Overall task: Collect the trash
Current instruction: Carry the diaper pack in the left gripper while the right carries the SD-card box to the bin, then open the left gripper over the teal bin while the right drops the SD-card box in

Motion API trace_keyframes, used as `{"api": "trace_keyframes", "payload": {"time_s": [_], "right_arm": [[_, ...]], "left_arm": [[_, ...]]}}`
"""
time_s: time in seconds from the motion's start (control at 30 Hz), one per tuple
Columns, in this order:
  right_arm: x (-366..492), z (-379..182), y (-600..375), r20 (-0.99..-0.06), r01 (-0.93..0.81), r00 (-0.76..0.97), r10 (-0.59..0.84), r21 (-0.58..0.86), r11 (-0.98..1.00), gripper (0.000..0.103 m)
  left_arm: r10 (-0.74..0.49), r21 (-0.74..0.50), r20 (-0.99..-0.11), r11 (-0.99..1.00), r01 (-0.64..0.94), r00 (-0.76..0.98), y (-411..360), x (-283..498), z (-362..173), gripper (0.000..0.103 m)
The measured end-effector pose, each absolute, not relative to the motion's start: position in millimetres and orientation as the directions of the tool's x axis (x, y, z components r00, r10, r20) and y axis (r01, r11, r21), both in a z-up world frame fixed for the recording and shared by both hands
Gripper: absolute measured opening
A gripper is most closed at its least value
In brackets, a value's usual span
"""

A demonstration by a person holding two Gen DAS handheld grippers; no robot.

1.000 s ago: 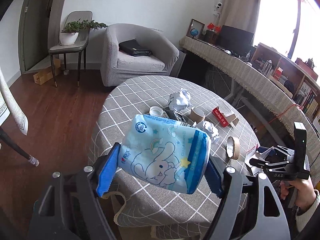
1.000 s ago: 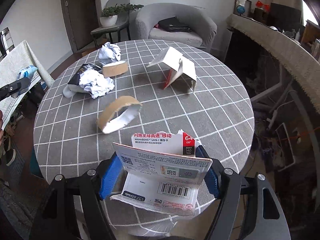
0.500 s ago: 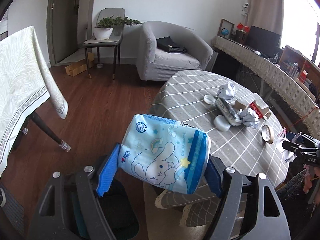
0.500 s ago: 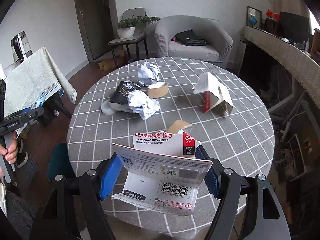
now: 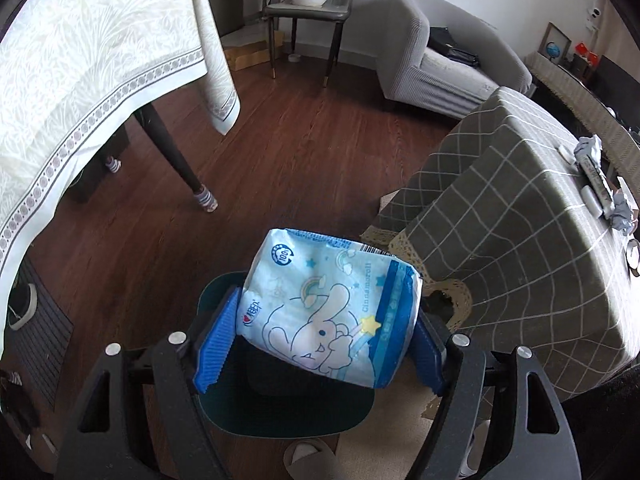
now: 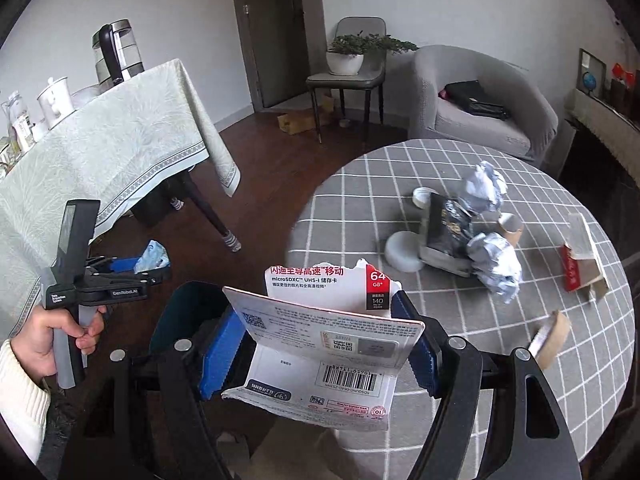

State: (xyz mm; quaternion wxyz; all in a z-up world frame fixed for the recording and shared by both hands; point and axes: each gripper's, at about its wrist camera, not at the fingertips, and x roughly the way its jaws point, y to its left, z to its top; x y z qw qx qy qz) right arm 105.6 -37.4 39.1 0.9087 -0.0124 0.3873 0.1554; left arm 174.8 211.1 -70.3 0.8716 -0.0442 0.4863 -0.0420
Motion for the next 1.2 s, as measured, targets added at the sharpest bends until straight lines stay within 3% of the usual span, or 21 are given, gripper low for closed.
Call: {"api": "trace_keyframes", "payload": {"time_s": [0.37,0.7,1.0,1.2], "right_arm": [[149.0,25.4,81.1,-0.752,-0.488,0.532,0.39,0.104,0.867,0.074],[182.3,-17.9,133.0,-0.79,-0.517,0.426,0.442,0.189,0.835,0.074],[196.9,-60.4,148.6,-0.814,-0.475,0.348,0.466,0.276,0.836,0.074],[199.9,-85.4,165.6,-0.833,-0.482,0.31,0.458,0.278,0.831,0.074]], "left_arm": [[-0.096,-0.124,-0.914,0.991,-0.047,0.394,248.4,172.9,-117.9,0.078],[-0.089,-0.12,-0.947,0.989,-0.086,0.308,270.1,170.7,-144.9,0.085],[-0.065,-0.117,-0.923,0.986,-0.116,0.379,290.1,154.9,-125.6,0.086],[-0.039,-0.123,-0.88,0.981,-0.147,0.474,308.6,140.2,-96.5,0.078]]}}
